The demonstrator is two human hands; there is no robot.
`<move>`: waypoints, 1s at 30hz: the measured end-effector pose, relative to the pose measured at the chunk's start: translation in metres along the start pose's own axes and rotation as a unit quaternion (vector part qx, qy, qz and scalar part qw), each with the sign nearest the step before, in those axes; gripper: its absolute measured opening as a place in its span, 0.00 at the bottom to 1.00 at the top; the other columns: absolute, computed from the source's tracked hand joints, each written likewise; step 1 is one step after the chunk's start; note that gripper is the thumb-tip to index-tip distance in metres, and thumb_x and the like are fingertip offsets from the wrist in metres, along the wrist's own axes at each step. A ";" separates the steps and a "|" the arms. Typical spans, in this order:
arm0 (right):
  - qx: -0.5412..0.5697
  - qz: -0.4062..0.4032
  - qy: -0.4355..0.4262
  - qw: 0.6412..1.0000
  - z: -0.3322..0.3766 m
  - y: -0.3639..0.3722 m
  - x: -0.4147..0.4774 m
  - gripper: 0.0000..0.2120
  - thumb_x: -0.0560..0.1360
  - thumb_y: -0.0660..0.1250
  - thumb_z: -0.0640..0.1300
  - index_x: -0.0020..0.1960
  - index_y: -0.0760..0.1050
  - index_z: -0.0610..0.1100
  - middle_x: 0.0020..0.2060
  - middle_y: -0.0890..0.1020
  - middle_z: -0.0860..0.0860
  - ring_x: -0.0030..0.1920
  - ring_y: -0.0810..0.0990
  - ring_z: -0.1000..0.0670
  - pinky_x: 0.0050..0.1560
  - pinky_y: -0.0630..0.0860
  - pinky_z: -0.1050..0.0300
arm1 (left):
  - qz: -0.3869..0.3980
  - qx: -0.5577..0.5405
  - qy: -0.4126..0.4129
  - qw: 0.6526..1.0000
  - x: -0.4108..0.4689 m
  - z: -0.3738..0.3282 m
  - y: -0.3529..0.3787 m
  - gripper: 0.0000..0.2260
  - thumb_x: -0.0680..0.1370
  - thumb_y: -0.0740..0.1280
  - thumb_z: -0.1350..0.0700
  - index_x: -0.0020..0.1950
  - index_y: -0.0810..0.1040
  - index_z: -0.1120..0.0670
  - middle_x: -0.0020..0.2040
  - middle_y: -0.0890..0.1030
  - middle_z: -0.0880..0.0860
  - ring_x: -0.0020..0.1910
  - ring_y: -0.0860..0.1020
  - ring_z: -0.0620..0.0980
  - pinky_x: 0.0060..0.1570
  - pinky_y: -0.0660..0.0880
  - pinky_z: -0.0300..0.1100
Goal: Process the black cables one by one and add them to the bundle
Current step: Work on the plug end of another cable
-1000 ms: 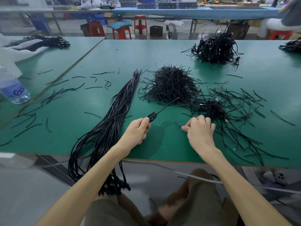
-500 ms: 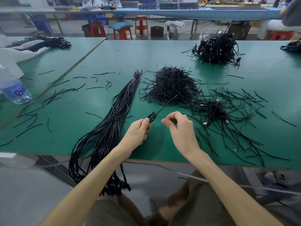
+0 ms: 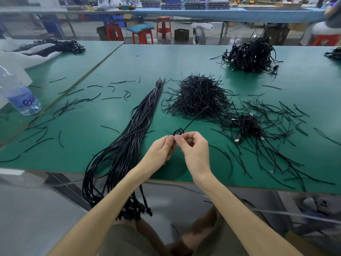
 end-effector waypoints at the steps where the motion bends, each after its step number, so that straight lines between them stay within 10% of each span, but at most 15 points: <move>1: 0.005 -0.004 0.004 1.000 0.000 0.000 0.000 0.08 0.76 0.74 0.48 0.47 0.77 0.46 0.38 0.81 0.53 0.35 0.76 0.61 0.42 0.75 0.60 | 0.003 -0.006 -0.001 1.000 -0.001 0.000 0.000 0.16 0.88 0.54 0.52 0.42 0.68 0.56 0.31 0.64 0.47 0.25 0.61 0.42 0.25 0.60 0.32; 24: 0.076 0.204 0.013 0.976 0.001 -0.020 0.010 0.30 0.66 0.81 0.47 0.64 0.72 0.50 0.37 0.78 0.47 0.39 0.78 0.50 0.45 0.76 0.52 | 0.010 -0.102 -0.068 0.992 0.000 0.000 -0.010 0.23 0.85 0.57 0.51 0.29 0.70 0.47 0.29 0.60 0.49 0.24 0.56 0.45 0.21 0.54 0.35; 30: 0.052 0.288 0.005 0.956 0.010 -0.024 0.013 0.21 0.72 0.78 0.41 0.63 0.80 0.50 0.34 0.77 0.49 0.36 0.76 0.51 0.41 0.75 0.58 | 0.010 -0.099 -0.064 0.993 -0.001 0.002 -0.009 0.19 0.81 0.59 0.48 0.30 0.68 0.47 0.28 0.60 0.48 0.23 0.55 0.45 0.21 0.53 0.34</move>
Point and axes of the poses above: each hand's wrist, its own x-axis towards the middle knuckle, its own y-axis out of the palm, z = x × y, the point moved 1 cm from there along x, towards the middle knuckle
